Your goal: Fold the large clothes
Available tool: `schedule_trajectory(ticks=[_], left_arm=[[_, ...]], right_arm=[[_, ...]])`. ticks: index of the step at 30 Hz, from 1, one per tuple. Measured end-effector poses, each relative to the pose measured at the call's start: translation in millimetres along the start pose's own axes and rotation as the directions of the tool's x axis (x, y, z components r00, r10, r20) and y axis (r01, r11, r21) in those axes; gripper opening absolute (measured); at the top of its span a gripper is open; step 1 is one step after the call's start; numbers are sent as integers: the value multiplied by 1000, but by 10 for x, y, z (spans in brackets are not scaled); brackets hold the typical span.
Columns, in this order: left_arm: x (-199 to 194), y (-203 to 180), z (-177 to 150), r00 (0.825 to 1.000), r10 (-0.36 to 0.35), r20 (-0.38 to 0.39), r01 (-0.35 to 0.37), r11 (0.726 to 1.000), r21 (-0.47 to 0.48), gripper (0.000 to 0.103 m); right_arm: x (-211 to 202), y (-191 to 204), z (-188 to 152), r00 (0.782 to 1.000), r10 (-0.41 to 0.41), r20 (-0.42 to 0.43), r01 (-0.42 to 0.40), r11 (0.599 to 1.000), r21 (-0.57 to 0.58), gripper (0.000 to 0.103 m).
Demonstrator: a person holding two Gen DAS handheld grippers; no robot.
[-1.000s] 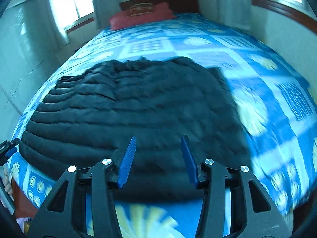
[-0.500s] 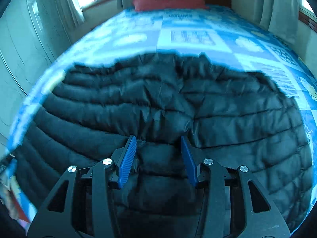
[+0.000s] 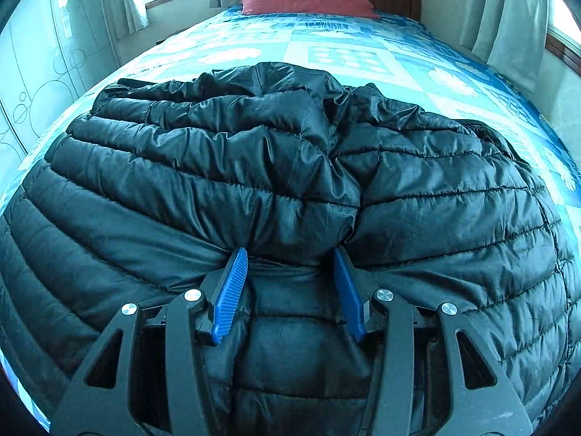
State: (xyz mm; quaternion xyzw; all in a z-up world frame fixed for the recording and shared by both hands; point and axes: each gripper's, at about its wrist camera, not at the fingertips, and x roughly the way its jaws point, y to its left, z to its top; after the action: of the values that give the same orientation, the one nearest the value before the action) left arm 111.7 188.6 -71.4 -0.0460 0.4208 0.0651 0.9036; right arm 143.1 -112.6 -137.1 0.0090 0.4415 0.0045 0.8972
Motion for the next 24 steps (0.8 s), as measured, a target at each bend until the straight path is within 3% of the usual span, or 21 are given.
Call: schedule_trajectory(ticks=[2,13,18,24], left_arm=[[-4,-24,7,1000,-6,3,6,1000,6,68],[-6,-154,15,999,-54,-4,54,998,24,68],[189,-258,23,993,-102,-54,105,993,57,71],[504,-352,67,988,-111,-109,120,990,79,79]], right_arm=[[-2,12,-4,1000,0,2,0,1000,1,47],[-39,41,-27,1000,-12,15,13,1000,-7,47],[-44,46,-37,1000,-19,20,19,1000,-12,47],[-59,90,-45,999,-34,30,35,999,-19,47]])
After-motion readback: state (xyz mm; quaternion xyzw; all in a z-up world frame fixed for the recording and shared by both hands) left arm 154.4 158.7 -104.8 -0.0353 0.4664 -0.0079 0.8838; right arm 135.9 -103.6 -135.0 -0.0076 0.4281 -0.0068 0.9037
